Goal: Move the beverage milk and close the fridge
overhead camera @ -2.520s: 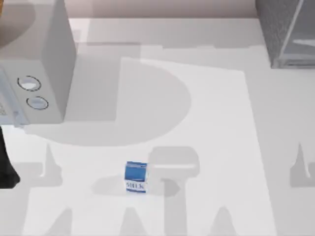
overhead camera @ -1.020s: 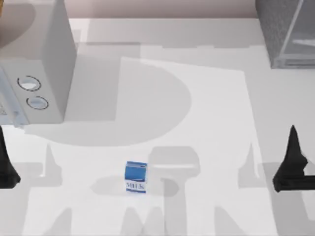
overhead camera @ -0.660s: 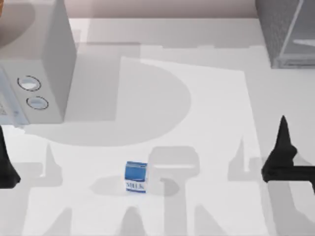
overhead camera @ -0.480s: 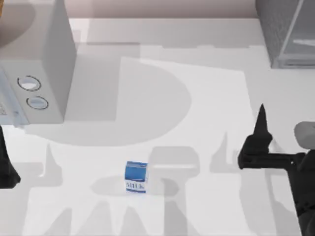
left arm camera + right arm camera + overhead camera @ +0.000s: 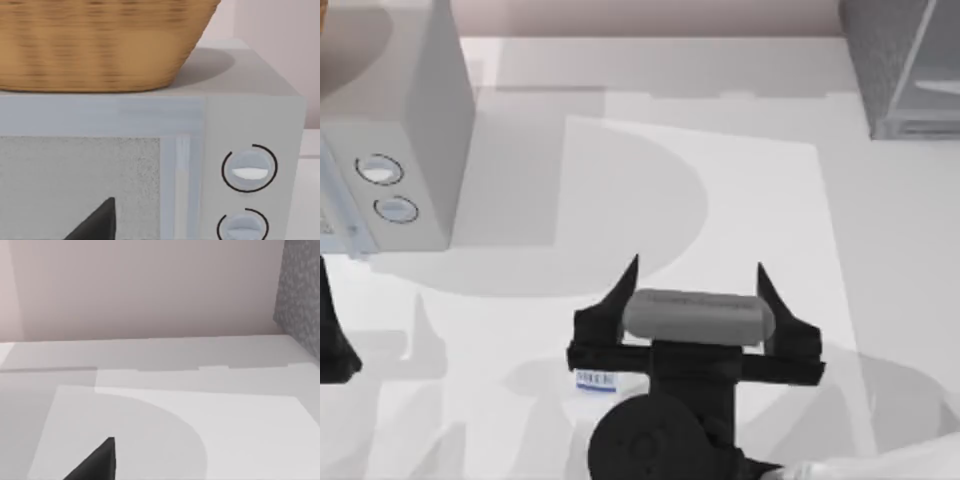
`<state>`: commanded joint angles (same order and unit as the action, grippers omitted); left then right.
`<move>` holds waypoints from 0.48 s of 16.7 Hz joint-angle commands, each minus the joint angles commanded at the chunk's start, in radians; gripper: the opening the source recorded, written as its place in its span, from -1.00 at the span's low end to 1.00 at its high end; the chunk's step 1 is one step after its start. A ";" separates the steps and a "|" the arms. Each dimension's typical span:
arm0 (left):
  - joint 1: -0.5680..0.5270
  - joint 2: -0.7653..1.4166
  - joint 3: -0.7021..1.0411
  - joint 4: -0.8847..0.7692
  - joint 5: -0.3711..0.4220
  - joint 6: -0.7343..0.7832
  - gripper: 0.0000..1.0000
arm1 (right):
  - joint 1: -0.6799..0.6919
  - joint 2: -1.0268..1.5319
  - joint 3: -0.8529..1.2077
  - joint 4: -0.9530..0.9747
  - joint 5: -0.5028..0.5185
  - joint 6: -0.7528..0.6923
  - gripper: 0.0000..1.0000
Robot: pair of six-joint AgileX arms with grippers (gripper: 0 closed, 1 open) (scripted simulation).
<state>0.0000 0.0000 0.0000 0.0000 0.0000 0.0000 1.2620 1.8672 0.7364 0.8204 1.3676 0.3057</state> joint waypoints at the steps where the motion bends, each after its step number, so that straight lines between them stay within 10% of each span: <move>1: 0.000 0.000 0.000 0.000 0.000 0.000 1.00 | 0.025 0.097 0.061 0.005 0.033 0.024 1.00; 8: 0.000 0.000 0.000 0.000 0.000 0.000 1.00 | 0.133 0.520 0.359 0.017 0.185 0.145 1.00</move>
<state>0.0000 0.0000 0.0000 0.0000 0.0000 0.0000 1.3955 2.3868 1.0957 0.8373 1.5527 0.4504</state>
